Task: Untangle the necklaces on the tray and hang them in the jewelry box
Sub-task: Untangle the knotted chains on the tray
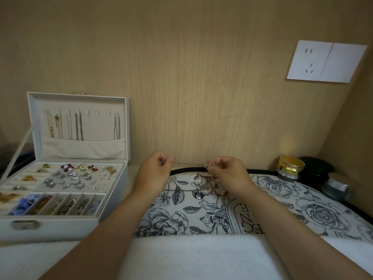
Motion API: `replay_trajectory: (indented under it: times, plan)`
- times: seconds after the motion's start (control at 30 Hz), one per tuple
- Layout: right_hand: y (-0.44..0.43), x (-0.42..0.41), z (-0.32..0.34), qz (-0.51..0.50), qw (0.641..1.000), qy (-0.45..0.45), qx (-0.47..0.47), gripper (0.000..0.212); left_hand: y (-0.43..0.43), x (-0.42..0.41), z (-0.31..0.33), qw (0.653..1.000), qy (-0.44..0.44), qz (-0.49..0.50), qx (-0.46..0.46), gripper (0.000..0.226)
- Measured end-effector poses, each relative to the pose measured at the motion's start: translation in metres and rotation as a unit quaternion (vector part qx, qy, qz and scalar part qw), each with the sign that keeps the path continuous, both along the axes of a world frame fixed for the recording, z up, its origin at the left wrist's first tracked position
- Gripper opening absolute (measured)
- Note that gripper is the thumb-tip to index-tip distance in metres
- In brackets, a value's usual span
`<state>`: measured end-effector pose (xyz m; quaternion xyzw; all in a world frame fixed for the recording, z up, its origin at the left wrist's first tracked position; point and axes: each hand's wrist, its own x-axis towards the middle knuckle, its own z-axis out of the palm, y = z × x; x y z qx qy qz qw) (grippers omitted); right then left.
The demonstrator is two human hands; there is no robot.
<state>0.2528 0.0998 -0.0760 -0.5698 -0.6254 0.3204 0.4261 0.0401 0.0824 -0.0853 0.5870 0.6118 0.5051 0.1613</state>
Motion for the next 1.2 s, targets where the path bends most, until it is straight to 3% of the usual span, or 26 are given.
replay_trajectory:
  times: [0.13,0.27,0.3,0.4,0.47,0.57,0.7,0.77,1.03,1.2]
  plan:
    - [-0.002,-0.004,-0.005,0.059,0.994,-0.094,0.017,0.031,0.003,-0.004,-0.007,0.997,0.057,0.049,-0.022,0.029]
    - [-0.011,-0.007,0.004,0.067,0.981,-0.171,0.066,0.009,0.003,-0.010,-0.011,0.983,0.155,0.057,-0.081,0.014]
    - [-0.014,-0.007,0.008,0.077,0.976,-0.194,0.063,0.013,0.003,-0.010,-0.012,0.977,0.186,0.056,-0.082,0.009]
    - [-0.025,-0.011,0.017,0.109,0.952,-0.287,0.001,0.036,0.002,-0.006,-0.010,0.961,0.274,0.023,-0.030,0.015]
    - [-0.029,-0.012,0.019,0.123,0.937,-0.327,-0.024,0.036,-0.001,-0.001,-0.004,0.948,0.315,-0.050,-0.006,0.012]
    - [-0.026,-0.008,0.021,0.137,0.936,-0.323,-0.037,0.024,-0.005,0.004,-0.002,0.929,0.330,-0.168,-0.029,0.013]
    - [-0.021,-0.001,0.019,0.141,0.961,-0.236,-0.042,0.005,-0.003,0.002,0.002,0.913,0.363,-0.184,-0.026,0.010]
    - [-0.018,-0.002,0.015,0.125,0.971,-0.201,-0.025,0.009,-0.003,0.002,0.002,0.903,0.384,-0.189,-0.023,0.010]
    - [-0.010,-0.021,0.000,0.064,0.994,-0.070,0.050,0.009,-0.011,0.006,0.007,0.936,0.241,-0.245,-0.075,0.014]
    - [-0.013,-0.025,-0.005,0.167,0.980,-0.093,0.045,0.018,-0.013,0.009,0.009,0.954,0.152,-0.248,-0.068,0.015]
